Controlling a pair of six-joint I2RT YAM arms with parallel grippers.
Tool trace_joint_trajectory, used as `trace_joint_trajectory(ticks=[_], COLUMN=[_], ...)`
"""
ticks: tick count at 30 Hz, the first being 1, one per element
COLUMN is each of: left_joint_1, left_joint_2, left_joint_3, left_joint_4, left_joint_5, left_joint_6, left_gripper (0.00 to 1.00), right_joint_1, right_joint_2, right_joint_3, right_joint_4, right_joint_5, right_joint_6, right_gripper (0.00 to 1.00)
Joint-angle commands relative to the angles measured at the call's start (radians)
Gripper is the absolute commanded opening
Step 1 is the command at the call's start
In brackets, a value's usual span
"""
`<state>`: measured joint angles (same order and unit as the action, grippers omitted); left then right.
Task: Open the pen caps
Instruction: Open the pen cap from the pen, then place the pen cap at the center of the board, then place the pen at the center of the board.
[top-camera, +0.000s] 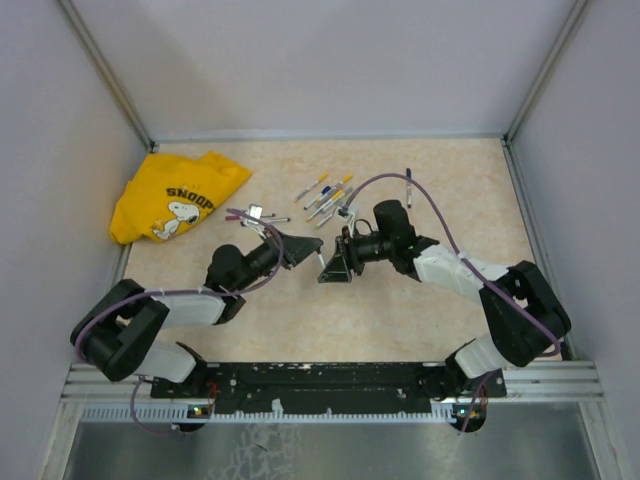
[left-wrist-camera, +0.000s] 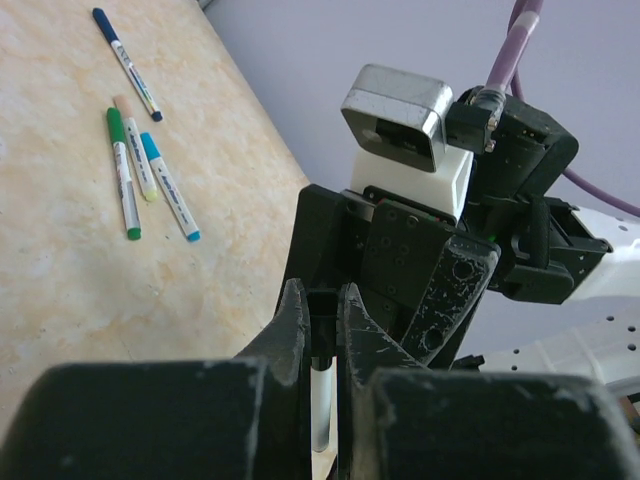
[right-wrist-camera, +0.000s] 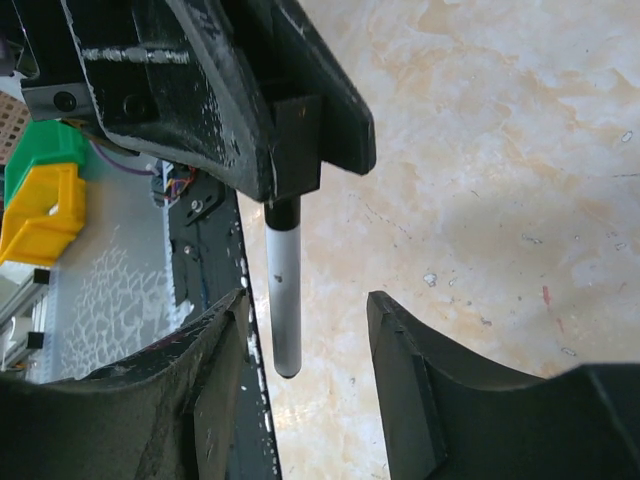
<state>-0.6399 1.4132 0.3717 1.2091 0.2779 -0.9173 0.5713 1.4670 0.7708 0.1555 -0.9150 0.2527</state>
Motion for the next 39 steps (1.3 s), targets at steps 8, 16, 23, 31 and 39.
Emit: trace_joint_trajectory(ticks=[8, 16, 23, 31, 39], left_joint_1=[-0.024, -0.017, 0.130, 0.244, 0.259], left_joint_2=[0.003, -0.012, -0.067, -0.172, -0.388], left_joint_3=[-0.019, -0.035, -0.021, 0.008, -0.063], left_joint_4=[0.083, 0.127, 0.104, 0.022, -0.159], left_joint_5=[0.005, -0.104, -0.181, -0.202, -0.249], left_joint_6=[-0.013, 0.015, -0.013, 0.015, 0.125], left_gripper=[0.00, 0.00, 0.00, 0.00, 0.00], right_joint_1=[-0.007, -0.003, 0.012, 0.020, 0.021], right_joint_2=[-0.014, -0.004, -0.002, 0.002, -0.001], right_joint_3=[0.038, 0.036, 0.038, 0.045, 0.118], right_joint_4=[0.035, 0.050, 0.047, 0.027, -0.209], right_joint_5=[-0.039, -0.091, -0.109, -0.117, -0.111], right_joint_6=[-0.010, -0.003, -0.001, -0.019, -0.276], right_gripper=[0.47, 0.00, 0.00, 0.00, 0.00])
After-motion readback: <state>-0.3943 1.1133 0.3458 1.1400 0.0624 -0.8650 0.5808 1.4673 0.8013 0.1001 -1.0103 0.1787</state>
